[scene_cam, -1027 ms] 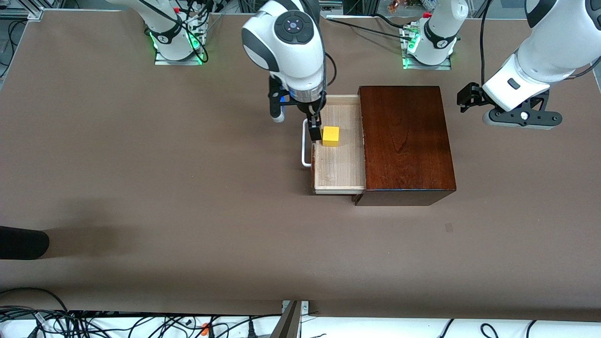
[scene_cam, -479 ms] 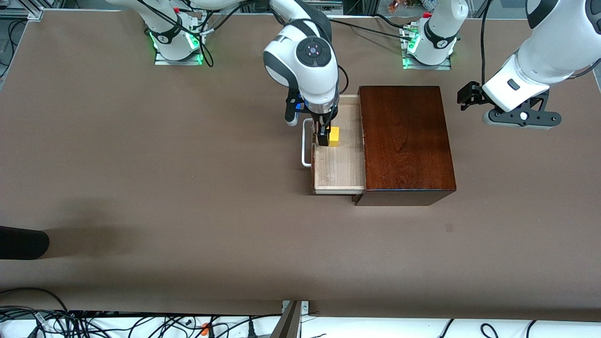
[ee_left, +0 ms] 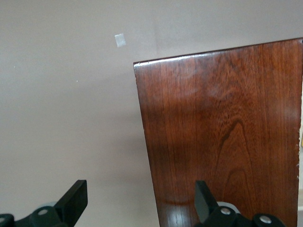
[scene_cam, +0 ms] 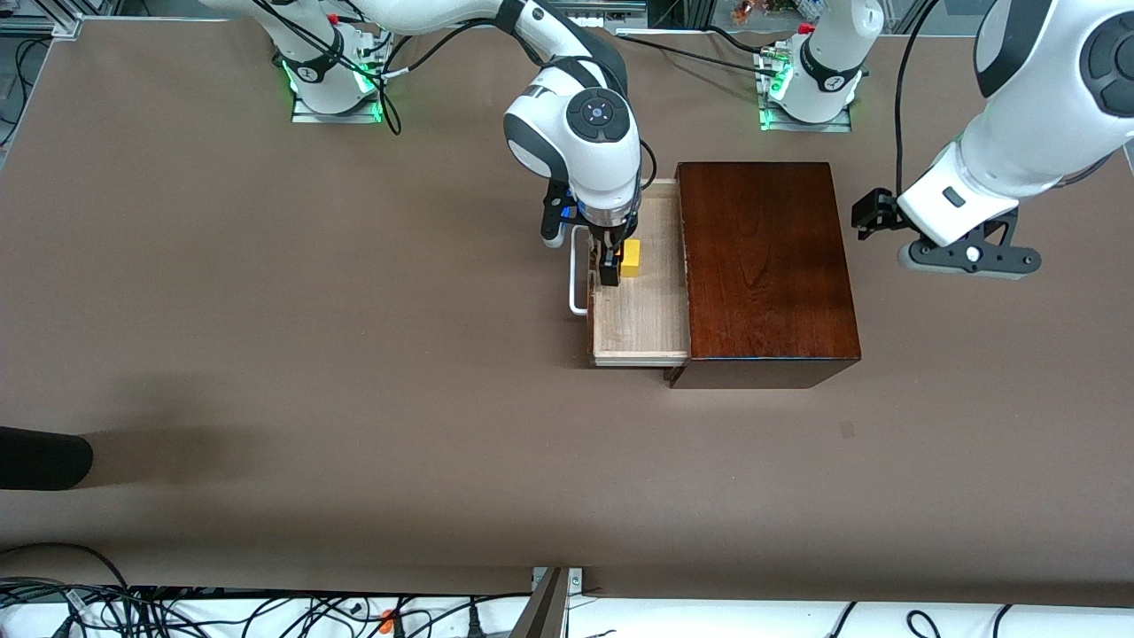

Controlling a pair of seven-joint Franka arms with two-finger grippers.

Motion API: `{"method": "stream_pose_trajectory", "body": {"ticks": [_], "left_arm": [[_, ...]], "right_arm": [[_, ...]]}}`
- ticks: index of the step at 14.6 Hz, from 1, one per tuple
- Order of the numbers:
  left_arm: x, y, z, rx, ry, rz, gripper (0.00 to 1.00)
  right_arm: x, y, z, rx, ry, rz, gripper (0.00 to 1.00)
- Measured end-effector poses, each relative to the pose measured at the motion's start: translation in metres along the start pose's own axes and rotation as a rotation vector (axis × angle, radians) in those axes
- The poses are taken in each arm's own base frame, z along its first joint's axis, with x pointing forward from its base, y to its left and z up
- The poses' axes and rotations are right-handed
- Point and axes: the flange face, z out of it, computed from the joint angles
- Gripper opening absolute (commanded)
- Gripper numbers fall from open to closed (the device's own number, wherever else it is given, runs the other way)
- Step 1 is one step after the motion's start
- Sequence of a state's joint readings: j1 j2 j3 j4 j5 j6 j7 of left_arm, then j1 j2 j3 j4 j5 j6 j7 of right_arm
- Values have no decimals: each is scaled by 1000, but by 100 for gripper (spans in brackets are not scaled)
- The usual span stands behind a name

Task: Open drawer, take yellow block, close drawer
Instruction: 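Lower the right gripper into the drawer and grasp the yellow cube, then lift the cube out with the right gripper while the left gripper returns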

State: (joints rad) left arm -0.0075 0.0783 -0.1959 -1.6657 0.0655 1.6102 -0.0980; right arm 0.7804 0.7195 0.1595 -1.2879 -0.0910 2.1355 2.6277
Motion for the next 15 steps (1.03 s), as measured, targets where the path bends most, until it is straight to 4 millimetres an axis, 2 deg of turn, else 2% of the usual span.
{"method": "stream_pose_trajectory", "body": {"ticks": [3, 7, 8, 9, 10, 12, 15], "left_arm": [[10, 1, 5, -7, 29, 1, 100], [13, 6, -5, -9, 57, 10, 100], [13, 7, -6, -10, 59, 12, 100], [13, 8, -6, -10, 60, 13, 100], [13, 8, -6, -9, 60, 14, 100], [13, 9, -6, -9, 60, 15, 100], [13, 11, -6, -9, 60, 18, 100]], "right_arm": [[0, 1, 11, -1, 5, -3, 100], [0, 2, 23, -5, 7, -5, 100], [0, 2, 23, -4, 6, -5, 93], [0, 1, 23, -2, 5, -4, 41], [0, 0, 23, 0, 2, -3, 16], [-3, -2, 18, 11, -16, -5, 12], [-8, -5, 6, 25, -38, -4, 12]]}}
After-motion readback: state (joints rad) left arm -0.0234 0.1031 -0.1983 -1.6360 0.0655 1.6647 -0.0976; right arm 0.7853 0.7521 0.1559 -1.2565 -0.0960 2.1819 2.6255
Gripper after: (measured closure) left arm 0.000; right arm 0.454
